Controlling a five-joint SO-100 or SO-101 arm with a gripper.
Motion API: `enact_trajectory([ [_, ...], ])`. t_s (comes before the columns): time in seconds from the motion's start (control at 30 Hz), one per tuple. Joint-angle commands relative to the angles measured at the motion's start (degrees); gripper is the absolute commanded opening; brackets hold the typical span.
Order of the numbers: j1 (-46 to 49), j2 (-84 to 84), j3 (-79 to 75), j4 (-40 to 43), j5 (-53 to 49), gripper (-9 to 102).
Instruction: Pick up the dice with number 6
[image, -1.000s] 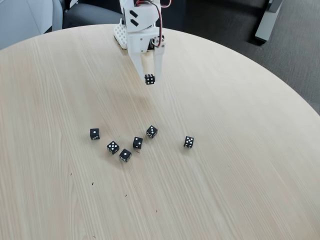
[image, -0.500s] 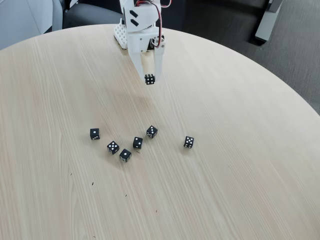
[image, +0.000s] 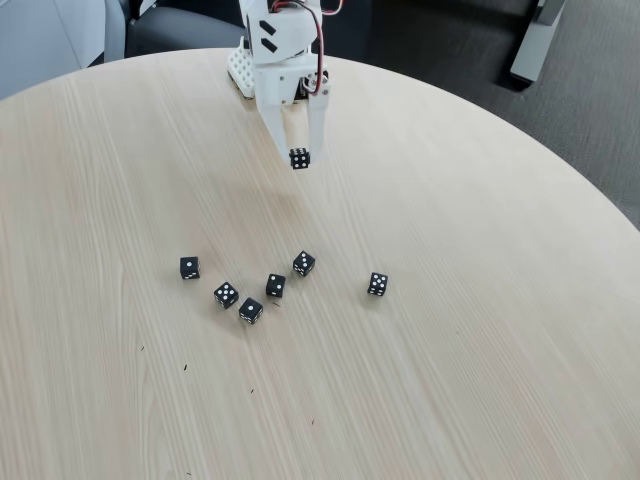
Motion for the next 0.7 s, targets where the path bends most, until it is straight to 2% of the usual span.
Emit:
enact_trajectory([
  [0.0, 0.44, 0.53, 0.00, 0.35, 0.44, 1],
  [0.67, 0.18, 0.53, 0.00, 0.35, 0.44, 1],
])
